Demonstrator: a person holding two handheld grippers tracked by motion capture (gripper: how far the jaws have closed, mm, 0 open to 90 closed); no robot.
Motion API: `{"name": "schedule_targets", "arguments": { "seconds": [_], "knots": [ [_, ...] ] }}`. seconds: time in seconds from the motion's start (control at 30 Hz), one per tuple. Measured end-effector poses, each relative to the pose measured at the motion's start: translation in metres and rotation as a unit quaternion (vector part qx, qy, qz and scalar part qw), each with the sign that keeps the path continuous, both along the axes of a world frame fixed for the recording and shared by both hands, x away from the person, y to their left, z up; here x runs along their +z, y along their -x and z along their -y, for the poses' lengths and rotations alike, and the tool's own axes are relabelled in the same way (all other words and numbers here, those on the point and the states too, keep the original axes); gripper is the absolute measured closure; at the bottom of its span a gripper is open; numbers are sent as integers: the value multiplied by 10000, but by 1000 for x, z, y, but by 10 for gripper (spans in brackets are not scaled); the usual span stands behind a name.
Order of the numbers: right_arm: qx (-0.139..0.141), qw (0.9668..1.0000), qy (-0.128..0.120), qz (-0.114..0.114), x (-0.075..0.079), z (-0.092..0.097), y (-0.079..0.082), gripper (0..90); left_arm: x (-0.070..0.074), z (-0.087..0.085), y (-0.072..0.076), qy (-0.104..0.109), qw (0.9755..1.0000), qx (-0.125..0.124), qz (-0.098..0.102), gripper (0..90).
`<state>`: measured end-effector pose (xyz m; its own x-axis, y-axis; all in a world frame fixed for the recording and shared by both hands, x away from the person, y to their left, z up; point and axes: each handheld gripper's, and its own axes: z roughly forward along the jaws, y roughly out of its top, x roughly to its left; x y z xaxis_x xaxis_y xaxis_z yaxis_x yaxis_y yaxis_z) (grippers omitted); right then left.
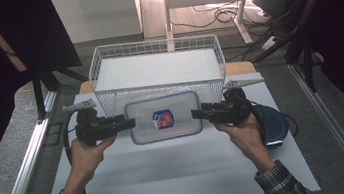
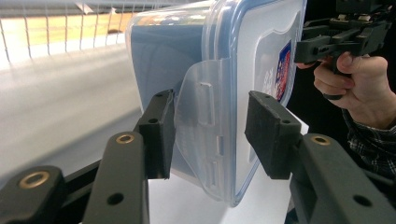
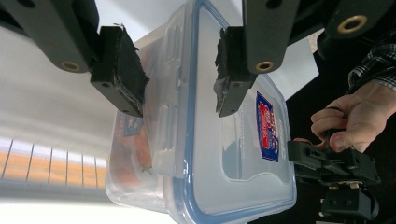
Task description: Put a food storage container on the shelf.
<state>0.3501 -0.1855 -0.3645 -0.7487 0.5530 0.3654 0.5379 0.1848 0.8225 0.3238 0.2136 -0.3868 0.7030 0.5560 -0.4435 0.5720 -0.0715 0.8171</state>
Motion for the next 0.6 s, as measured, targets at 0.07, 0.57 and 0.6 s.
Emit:
{"name": "schedule_targets", "arguments": {
  "seconds": [0.07, 0.57, 0.6],
  "knots": [
    [11, 10000, -16, 40, 7, -1, -5, 528, 8, -1, -4, 2, 10000, 24, 50, 530],
    [-19, 9995, -157, 280, 46, -10, -41, 528, 52, -10, -40, 25, 9995, 144, 273, 530],
    [-33, 9995, -172, 278, 47, -10, -43, 528, 54, -10, -43, 44, 9995, 155, 267, 530]
  ]
}}
